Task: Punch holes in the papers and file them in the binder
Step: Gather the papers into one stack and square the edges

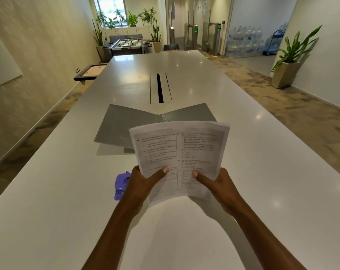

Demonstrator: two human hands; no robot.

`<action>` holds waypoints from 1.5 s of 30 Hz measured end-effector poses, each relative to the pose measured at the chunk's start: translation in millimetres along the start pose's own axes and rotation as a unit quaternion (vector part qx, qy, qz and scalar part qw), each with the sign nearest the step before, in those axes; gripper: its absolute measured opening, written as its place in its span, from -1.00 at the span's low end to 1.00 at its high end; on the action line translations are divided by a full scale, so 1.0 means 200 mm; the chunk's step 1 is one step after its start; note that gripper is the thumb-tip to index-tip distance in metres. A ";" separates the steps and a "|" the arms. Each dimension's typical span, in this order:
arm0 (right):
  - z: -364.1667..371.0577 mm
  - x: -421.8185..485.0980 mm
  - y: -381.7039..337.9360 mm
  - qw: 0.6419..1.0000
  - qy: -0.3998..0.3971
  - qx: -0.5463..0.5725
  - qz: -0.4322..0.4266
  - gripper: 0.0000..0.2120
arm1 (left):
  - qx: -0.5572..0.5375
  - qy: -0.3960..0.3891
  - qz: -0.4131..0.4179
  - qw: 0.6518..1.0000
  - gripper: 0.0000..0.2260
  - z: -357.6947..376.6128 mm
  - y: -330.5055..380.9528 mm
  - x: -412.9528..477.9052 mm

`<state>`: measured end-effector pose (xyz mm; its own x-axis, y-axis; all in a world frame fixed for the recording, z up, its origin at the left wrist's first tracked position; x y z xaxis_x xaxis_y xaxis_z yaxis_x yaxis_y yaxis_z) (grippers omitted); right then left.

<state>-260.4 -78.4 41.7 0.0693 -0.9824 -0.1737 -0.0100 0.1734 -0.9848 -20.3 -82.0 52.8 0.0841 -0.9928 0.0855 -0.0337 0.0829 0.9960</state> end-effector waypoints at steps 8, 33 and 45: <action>-0.05 0.01 0.10 0.999 -0.020 -0.028 0.027 -0.72 | -0.002 0.031 -0.014 0.999 -0.25 -0.01 -0.05 0.02; -0.19 -0.07 0.04 0.994 0.027 0.071 0.072 -0.64 | -0.358 -0.073 -0.141 0.920 -0.40 -0.36 0.05 0.07; -0.22 -0.05 0.02 0.996 0.085 0.022 0.008 -0.77 | -0.043 -0.040 -0.022 0.998 -0.72 -0.18 -0.01 0.06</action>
<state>-304.3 -70.4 39.9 -0.0996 -0.9764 -0.1918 0.0349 0.1892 -0.9813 15.8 -91.7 51.9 0.0029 -0.9991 0.0422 0.0535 0.0423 0.9977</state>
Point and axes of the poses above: each hand's wrist, its own x-axis towards the middle knuckle, its own z-axis out of the palm, y = z × x, the point moved 2 cm from there along x, towards the middle knuckle, and after that the axes turned 10 degrees about z, right-handed, at the moved point
